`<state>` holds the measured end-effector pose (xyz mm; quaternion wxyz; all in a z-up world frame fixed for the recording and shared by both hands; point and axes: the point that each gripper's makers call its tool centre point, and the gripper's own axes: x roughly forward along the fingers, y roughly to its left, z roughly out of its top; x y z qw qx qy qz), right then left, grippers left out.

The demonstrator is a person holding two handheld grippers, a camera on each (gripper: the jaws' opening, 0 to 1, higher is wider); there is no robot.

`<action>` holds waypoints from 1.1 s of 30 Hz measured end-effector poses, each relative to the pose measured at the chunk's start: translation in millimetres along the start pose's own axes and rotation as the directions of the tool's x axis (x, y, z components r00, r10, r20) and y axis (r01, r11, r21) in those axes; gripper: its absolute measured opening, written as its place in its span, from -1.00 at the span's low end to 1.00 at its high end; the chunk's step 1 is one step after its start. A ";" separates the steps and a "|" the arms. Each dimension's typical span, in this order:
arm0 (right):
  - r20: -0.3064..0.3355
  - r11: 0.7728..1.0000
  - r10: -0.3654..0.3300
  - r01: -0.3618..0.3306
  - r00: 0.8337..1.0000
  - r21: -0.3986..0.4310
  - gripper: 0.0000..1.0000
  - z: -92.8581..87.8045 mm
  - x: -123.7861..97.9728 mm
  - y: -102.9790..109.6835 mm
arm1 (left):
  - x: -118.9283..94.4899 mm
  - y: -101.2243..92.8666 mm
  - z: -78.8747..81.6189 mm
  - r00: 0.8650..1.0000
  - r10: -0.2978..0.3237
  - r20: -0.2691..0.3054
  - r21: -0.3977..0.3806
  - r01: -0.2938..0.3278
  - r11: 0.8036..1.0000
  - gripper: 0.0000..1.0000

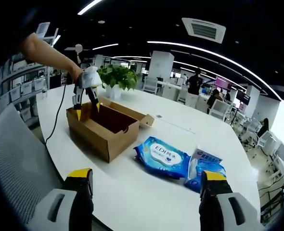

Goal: Operate the shoe box by opening the lid, removing the specified soft item, and placing it in the target area until the item is outside and the box remains undamaged.

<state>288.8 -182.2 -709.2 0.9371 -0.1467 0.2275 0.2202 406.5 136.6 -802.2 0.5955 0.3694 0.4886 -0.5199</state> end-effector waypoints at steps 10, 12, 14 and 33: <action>-0.010 1.000 -0.004 0.004 1.000 -0.004 0.83 -1.8 1.0 -1.1 | 15.2 -10.4 0.4 0.998 -0.067 -0.012 0.004 0.067 0.998 0.32; -0.012 1.000 -0.008 0.008 1.000 -0.002 0.83 -2.1 1.1 -2.2 | 16.3 -13.0 2.8 0.997 -0.078 -0.006 0.004 0.078 0.997 0.31; -0.013 1.000 -0.008 0.008 1.000 -0.001 0.82 -2.4 1.1 -2.0 | 18.6 -13.5 4.3 0.997 -0.081 -0.007 0.007 0.081 0.997 0.29; -0.018 1.000 -0.023 0.023 1.000 0.002 0.78 -3.8 0.4 -5.0 | 37.0 -17.8 -4.7 0.995 -0.100 -0.020 -0.034 0.099 0.995 0.09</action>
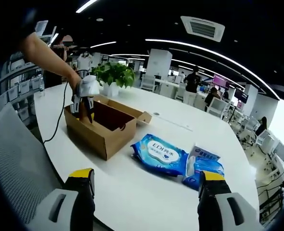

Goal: Operate the shoe box by opening the lid, removing the specified soft item, and placing it in the target area until the item is outside and the box remains undamaged.

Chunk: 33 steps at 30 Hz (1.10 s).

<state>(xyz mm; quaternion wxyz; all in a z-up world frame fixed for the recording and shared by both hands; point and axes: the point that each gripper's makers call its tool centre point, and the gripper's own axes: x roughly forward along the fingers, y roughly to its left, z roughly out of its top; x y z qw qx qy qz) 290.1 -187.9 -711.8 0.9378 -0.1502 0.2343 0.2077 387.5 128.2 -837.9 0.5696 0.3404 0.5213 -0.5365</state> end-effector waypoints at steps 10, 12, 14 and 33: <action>0.010 1.000 -0.010 0.010 1.000 0.000 0.77 1.5 -0.4 -2.2 | -4.7 12.3 5.2 0.999 0.046 0.013 -0.018 -0.046 0.999 -0.04; 0.011 1.000 -0.010 0.010 1.000 -0.001 0.77 1.6 -0.5 -2.1 | -4.3 13.2 4.9 0.999 0.048 0.011 -0.024 -0.048 0.999 -0.04; 0.012 1.000 -0.011 0.011 1.000 -0.002 0.77 1.9 -0.6 -2.1 | -3.9 12.8 4.4 0.999 0.044 0.011 -0.032 -0.044 0.999 -0.04; 0.020 1.000 -0.008 0.008 1.000 0.005 0.75 2.8 -0.8 -0.4 | -2.8 4.7 -26.2 0.998 0.045 -0.042 -0.031 -0.046 0.998 -0.17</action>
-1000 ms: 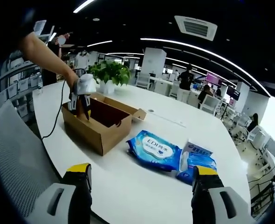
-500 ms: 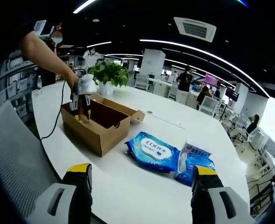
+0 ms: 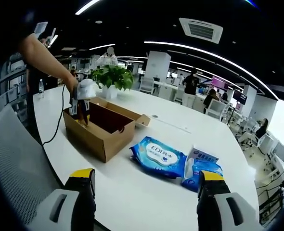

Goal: Operate the shoe box by opening the lid, removing the specified soft item, and placing it in the target area until the item is outside and the box remains undamaged.

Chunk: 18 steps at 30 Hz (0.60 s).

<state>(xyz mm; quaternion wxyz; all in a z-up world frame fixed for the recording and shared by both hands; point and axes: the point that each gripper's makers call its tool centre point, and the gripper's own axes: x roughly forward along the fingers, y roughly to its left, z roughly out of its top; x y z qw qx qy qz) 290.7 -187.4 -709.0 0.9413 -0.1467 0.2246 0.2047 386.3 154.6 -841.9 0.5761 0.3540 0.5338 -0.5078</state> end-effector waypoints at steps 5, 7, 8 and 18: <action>0.001 1.000 -0.003 0.003 1.000 0.002 0.74 0.1 -0.6 -0.5 | -0.2 0.6 -8.7 1.000 -0.001 -0.029 0.015 0.001 1.000 -0.23; 0.000 1.000 -0.005 0.005 1.000 0.002 0.74 -0.1 -0.9 -1.0 | -1.5 1.3 -11.2 0.999 0.001 -0.036 0.018 -0.001 1.000 -0.29; -0.001 1.000 -0.005 0.005 1.000 0.002 0.74 -0.1 -0.8 -1.2 | -1.9 1.8 -12.2 0.999 0.003 -0.038 0.023 -0.003 1.000 -0.32; 0.000 1.000 -0.009 0.009 1.000 0.003 0.73 -0.1 -1.3 -2.5 | 1.3 1.1 -16.8 0.998 0.018 -0.062 0.076 -0.013 0.997 -0.53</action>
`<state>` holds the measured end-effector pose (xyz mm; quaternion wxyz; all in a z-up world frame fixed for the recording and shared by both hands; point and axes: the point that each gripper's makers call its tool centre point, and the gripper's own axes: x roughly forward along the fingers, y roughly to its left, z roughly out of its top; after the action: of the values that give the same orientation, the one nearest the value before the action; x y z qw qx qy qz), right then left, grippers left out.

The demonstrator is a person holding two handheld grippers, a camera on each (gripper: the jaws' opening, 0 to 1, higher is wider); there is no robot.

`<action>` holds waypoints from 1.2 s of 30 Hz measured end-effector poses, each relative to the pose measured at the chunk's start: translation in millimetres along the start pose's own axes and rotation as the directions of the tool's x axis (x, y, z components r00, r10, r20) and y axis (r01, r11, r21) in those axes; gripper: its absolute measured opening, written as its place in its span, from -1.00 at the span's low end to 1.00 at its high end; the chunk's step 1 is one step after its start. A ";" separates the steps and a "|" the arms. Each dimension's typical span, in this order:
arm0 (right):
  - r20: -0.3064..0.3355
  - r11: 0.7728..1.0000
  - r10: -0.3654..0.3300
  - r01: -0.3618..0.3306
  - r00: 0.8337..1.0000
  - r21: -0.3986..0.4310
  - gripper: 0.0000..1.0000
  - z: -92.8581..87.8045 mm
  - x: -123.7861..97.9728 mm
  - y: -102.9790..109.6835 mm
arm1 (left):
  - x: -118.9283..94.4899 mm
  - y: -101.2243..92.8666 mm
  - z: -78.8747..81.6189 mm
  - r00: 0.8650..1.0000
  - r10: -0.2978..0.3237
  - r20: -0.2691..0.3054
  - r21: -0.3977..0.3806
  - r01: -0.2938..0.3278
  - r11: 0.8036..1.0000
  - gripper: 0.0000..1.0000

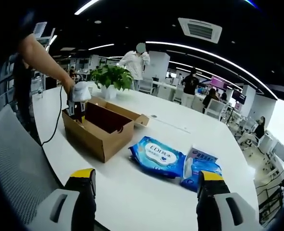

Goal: Operate the shoe box by opening the lid, removing the specified soft item, and placing it in the target area until the item is outside and the box remains undamaged.

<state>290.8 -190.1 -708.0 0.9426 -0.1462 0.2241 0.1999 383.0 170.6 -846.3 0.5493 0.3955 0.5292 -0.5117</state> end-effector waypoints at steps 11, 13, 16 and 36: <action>0.005 1.000 -0.001 0.001 1.000 0.003 0.72 0.5 -0.3 -0.9 | 0.0 1.3 0.9 0.999 0.039 -0.005 0.004 -0.039 0.999 -0.57; 0.007 1.000 0.001 -0.001 1.000 0.003 0.71 0.9 -0.5 -0.6 | -1.0 0.7 1.9 0.999 0.042 -0.005 -0.002 -0.042 0.999 -0.58; 0.011 1.000 -0.001 0.001 1.000 0.004 0.71 1.3 -1.0 -0.8 | -5.6 0.8 5.6 0.998 0.055 -0.003 -0.017 -0.055 0.998 -0.60; 0.034 1.000 0.006 -0.006 0.999 0.006 0.68 5.1 -5.6 -1.5 | -40.0 -5.2 32.6 0.989 0.121 0.090 0.001 -0.121 0.993 -0.62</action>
<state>288.7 -191.2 -700.7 0.9462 -0.1391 0.2089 0.2044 386.9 143.6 -802.2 0.6012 0.4054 0.4774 -0.4963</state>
